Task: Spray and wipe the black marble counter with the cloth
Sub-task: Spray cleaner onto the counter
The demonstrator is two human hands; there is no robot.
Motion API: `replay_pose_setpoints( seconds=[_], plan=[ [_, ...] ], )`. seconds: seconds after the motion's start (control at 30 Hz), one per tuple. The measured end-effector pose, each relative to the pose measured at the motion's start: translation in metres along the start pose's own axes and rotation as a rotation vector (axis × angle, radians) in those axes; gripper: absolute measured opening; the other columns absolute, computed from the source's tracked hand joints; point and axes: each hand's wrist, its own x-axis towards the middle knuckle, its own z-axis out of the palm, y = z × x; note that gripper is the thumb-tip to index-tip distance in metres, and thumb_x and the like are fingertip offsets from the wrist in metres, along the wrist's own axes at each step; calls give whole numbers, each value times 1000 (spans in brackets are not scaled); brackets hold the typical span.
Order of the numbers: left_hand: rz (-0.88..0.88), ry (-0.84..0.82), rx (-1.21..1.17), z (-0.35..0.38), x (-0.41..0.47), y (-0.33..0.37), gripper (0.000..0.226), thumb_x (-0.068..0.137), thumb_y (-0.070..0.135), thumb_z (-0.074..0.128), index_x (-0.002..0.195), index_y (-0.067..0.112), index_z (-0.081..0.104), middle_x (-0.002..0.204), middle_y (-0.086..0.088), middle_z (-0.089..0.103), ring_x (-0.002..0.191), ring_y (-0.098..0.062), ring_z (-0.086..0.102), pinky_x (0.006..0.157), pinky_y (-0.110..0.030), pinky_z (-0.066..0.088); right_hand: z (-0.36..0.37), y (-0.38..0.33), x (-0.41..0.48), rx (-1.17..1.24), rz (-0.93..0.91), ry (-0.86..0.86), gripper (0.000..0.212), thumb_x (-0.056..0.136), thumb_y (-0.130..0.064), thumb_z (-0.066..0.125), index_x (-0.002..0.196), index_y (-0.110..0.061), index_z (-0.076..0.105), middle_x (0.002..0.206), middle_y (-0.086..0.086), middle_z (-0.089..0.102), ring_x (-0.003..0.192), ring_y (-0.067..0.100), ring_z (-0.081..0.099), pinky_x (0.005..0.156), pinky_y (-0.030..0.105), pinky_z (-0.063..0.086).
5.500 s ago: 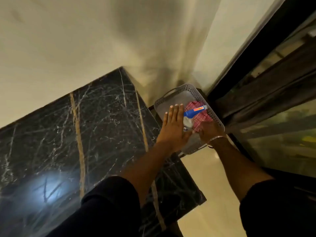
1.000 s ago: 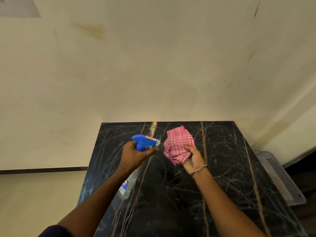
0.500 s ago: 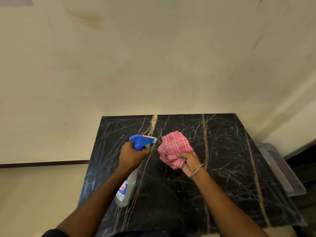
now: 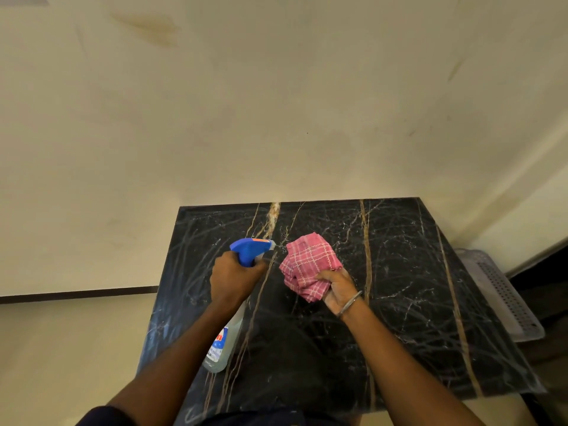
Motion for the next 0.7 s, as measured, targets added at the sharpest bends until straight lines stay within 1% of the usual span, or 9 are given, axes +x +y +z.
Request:
replay_pose_setpoints(
  seconds=[0.1,0.2,0.3,0.37,0.43,0.5,0.6,0.7],
  plan=[
    [-18,20,7,-2,0,-5,13,79,23,72,84,17,61,67,-2,64,60,-16,63,61,-33,56,-3,1,2,-3,-8,8,56,82,22,49,134,2,49,112,17,63,99,32,62,88,51,52],
    [-9,2,8,-2,-4,-9,13,78,24,73,78,17,61,62,-2,62,55,-14,61,57,-31,54,-2,1,5,2,-15,6,57,82,22,49,134,1,49,114,17,62,100,32,62,91,52,51],
    [-27,-47,25,0,-9,-11,13,78,22,72,86,17,62,65,0,63,57,-13,63,57,-30,56,1,0,7,11,-4,8,56,81,23,49,132,0,51,118,19,62,101,32,62,95,54,49],
    [-25,-62,12,1,-11,-11,16,79,23,72,90,17,62,67,1,63,59,-14,63,59,-32,58,4,-1,9,9,5,6,56,81,23,49,132,1,51,118,19,62,102,32,62,94,53,50],
    [-5,-54,-21,4,-13,-6,14,79,24,74,86,20,62,66,1,63,59,-14,63,59,-33,57,4,-1,11,0,15,1,56,80,23,49,132,1,51,115,17,63,101,32,62,91,51,51],
    [4,-24,-45,8,-13,0,13,80,22,74,84,23,61,66,-1,64,59,-16,63,59,-34,57,4,-3,14,0,24,-8,56,80,23,49,131,1,52,113,17,63,100,32,62,90,51,52],
    [-16,66,-77,11,-12,10,12,81,22,73,81,24,60,64,-5,63,56,-19,62,57,-37,56,0,-9,20,-7,46,-18,54,81,23,48,129,1,53,108,16,64,97,31,63,87,49,53],
    [-25,170,-227,4,-8,21,19,80,30,76,75,18,61,62,-10,61,51,-13,56,52,-27,50,-5,-18,32,-32,52,15,54,80,22,50,129,-1,53,109,14,64,98,31,62,86,48,53]
  ],
)
